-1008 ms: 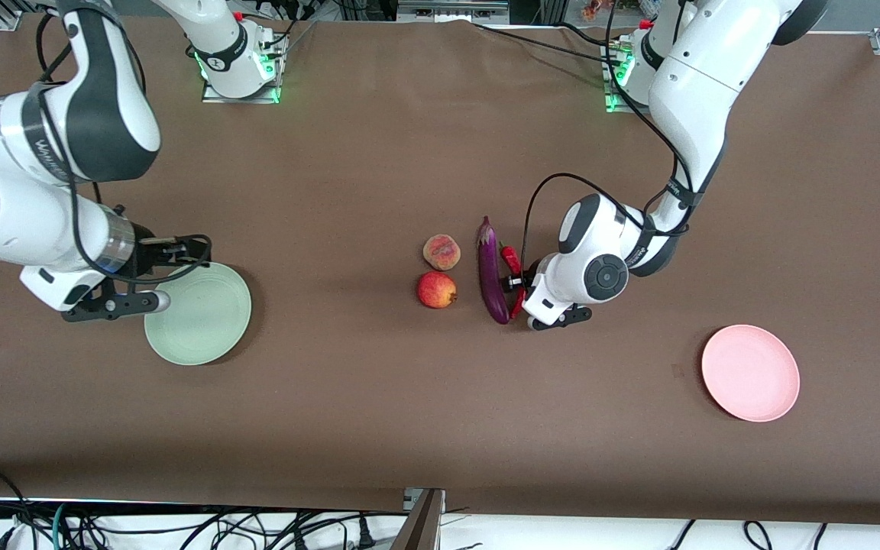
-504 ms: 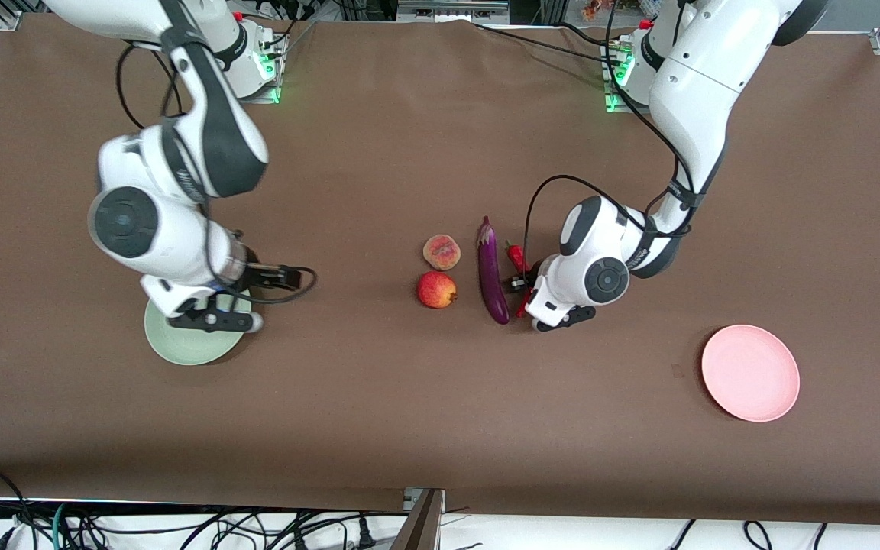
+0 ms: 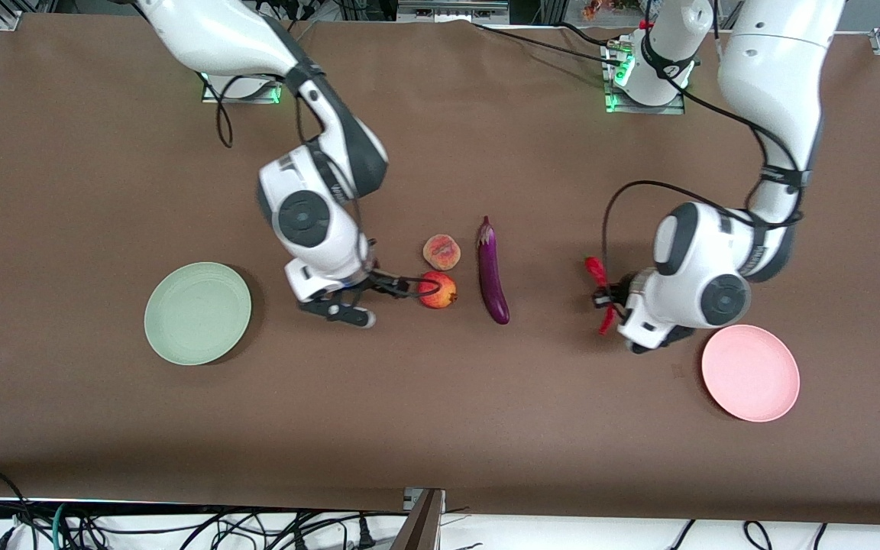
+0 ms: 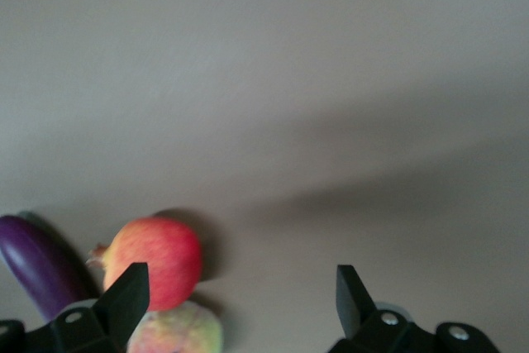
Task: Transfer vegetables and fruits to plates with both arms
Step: 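Grasp the chili with the left gripper while the right gripper reaches the peach, then lower the chili onto the pink plate while the right gripper grasps the peach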
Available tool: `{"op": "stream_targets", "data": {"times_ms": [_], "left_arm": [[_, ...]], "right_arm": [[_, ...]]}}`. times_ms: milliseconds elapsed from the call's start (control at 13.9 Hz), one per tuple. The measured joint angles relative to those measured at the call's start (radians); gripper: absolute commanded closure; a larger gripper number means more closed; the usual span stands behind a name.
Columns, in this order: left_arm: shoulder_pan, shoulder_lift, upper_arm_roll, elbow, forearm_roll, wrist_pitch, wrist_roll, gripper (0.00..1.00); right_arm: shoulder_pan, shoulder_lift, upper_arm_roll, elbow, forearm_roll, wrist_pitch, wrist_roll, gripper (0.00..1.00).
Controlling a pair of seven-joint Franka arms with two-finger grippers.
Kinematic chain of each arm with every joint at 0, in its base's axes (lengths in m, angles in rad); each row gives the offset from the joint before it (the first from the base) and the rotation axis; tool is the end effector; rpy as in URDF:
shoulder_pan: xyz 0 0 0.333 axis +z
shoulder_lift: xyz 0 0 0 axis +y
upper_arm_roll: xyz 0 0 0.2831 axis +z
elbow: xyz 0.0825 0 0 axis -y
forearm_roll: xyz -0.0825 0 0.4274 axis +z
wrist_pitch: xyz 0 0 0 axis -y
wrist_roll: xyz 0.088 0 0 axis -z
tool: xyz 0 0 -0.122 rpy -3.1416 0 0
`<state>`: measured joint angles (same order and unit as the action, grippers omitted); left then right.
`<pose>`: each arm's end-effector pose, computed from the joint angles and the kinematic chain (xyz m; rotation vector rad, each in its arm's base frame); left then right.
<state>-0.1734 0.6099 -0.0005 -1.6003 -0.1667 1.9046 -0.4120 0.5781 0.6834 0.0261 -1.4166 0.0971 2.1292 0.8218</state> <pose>0.6573 -0.1300 0.1871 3.0066 0.4808 -0.5144 0.6116 0.4255 0.2370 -3.0180 0.4160 0.0655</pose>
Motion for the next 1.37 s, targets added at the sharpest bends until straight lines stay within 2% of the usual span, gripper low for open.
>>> {"op": "stream_targets", "data": {"times_ms": [216,576,792,1080,1152,1223,1367], "left_arm": [[0.067,0.002,0.045,0.063,0.083,-0.043,0.152,1.00],[0.246,0.068,0.054,0.160,0.130,-0.039,0.440,1.00],[0.323,0.155,0.054,0.253,0.131,0.081,0.491,1.00],[0.329,0.265,0.052,0.298,0.131,0.270,0.495,1.00],[0.327,0.283,0.051,0.307,0.131,0.299,0.495,0.86],[0.326,0.296,0.051,0.320,0.131,0.307,0.495,0.01],[0.328,0.301,0.052,0.337,0.131,0.307,0.495,0.00]], "right_arm": [[0.075,0.029,-0.001,0.000,0.000,0.012,0.066,0.00],[0.142,0.044,-0.001,0.000,0.000,0.011,0.108,0.00],[0.158,0.069,-0.001,0.000,0.000,0.018,0.116,0.00],[0.193,0.105,-0.001,0.000,0.000,0.058,0.127,0.00],[0.202,0.115,-0.001,0.000,0.000,0.072,0.133,0.00],[0.208,0.122,-0.002,0.000,-0.001,0.080,0.138,0.00],[0.211,0.130,-0.003,0.000,-0.001,0.088,0.140,0.00]]}}
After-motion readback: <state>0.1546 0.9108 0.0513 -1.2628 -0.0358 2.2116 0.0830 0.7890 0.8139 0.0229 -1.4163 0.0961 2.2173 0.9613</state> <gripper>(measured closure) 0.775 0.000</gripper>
